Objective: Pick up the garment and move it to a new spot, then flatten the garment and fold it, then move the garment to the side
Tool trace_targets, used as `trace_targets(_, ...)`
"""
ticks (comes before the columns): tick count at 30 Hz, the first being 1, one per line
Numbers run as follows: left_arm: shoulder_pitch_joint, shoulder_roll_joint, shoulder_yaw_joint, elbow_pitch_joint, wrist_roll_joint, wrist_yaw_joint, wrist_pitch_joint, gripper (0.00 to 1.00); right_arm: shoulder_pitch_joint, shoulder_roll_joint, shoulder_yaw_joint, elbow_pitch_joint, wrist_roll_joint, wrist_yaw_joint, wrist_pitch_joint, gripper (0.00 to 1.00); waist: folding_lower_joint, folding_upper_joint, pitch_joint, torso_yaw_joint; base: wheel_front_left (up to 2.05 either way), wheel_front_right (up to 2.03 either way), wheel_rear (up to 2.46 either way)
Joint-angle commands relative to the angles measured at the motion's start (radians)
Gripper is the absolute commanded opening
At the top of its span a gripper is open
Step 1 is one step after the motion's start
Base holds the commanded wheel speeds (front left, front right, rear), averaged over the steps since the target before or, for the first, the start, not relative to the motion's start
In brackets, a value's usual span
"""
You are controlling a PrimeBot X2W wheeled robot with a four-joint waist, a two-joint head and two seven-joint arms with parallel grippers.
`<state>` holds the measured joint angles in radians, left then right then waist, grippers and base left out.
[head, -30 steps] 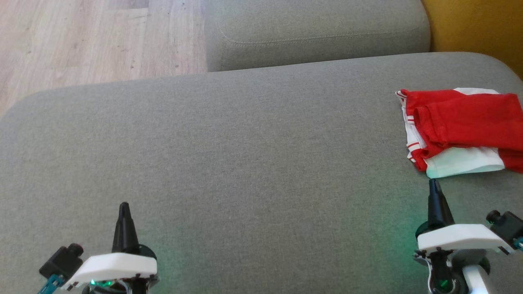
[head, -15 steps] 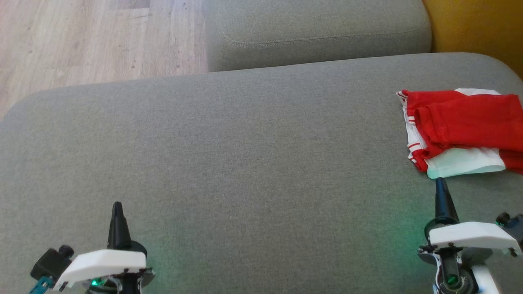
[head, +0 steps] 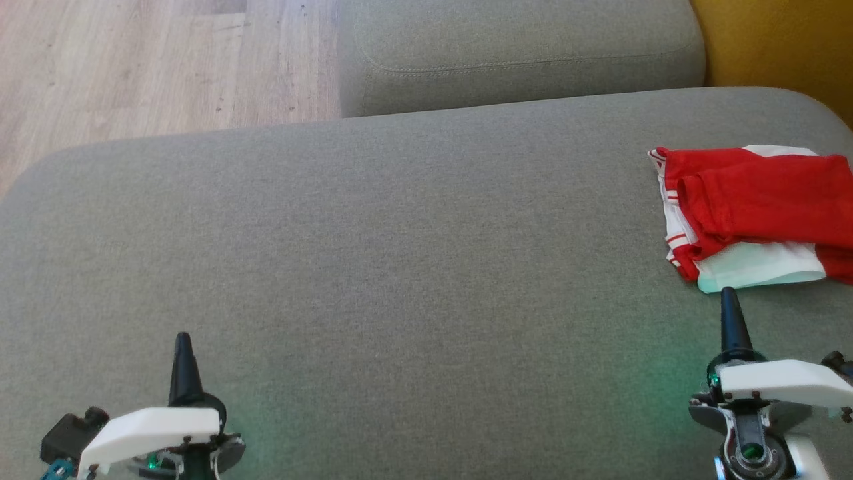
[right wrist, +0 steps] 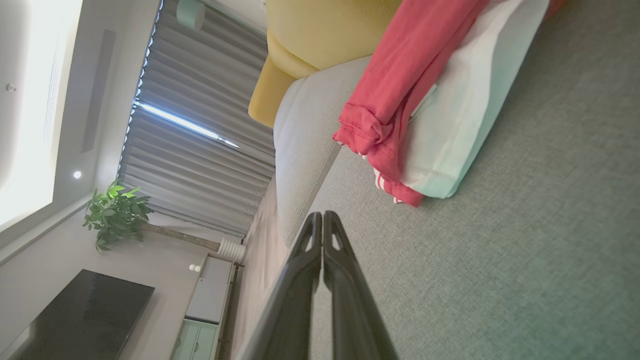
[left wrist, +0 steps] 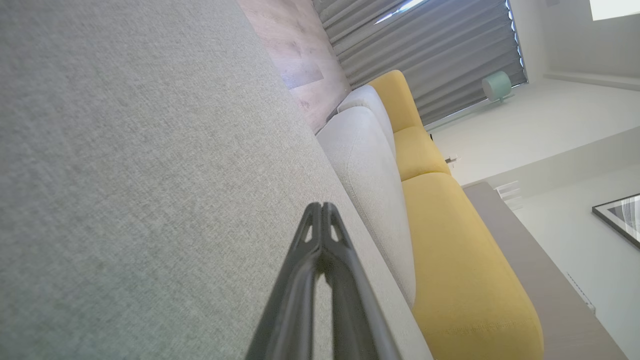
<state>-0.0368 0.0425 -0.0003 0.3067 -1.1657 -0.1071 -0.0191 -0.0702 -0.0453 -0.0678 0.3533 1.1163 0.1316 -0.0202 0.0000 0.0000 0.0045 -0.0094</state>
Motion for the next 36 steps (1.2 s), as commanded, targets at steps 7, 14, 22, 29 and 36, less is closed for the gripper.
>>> trace_targets(7,-0.057,0.005,0.039,-0.04,-0.073,-0.013,0.021,0.0,-0.039,-0.004,0.003,-0.05,0.084,-0.001,0.023,0.0,0.0,0.0,0.0,0.001,0.0,0.0,0.0)
trace_targets(14,-0.06,0.006,0.053,-0.044,-0.141,-0.015,0.041,0.0,-0.039,-0.004,-0.006,-0.06,0.159,-0.001,0.043,0.0,0.0,0.0,0.0,0.003,0.0,0.0,0.0)
trace_targets(22,-0.063,0.006,0.068,-0.048,-0.217,-0.017,0.064,0.0,-0.038,-0.004,-0.016,-0.073,0.243,-0.001,0.066,0.0,0.0,0.0,-0.001,0.004,0.0,0.0,0.0)
trace_targets(29,-0.065,0.007,0.082,-0.052,-0.285,-0.019,0.085,0.0,-0.038,-0.004,-0.025,-0.083,0.318,-0.001,0.086,0.0,0.0,0.0,-0.001,0.006,0.0,0.0,0.0)
trace_targets(36,-0.068,0.007,0.095,-0.056,-0.352,-0.021,0.105,0.0,-0.038,-0.005,-0.034,-0.094,0.392,-0.001,0.106,0.0,0.0,0.0,-0.001,0.007,0.0,0.0,0.0)
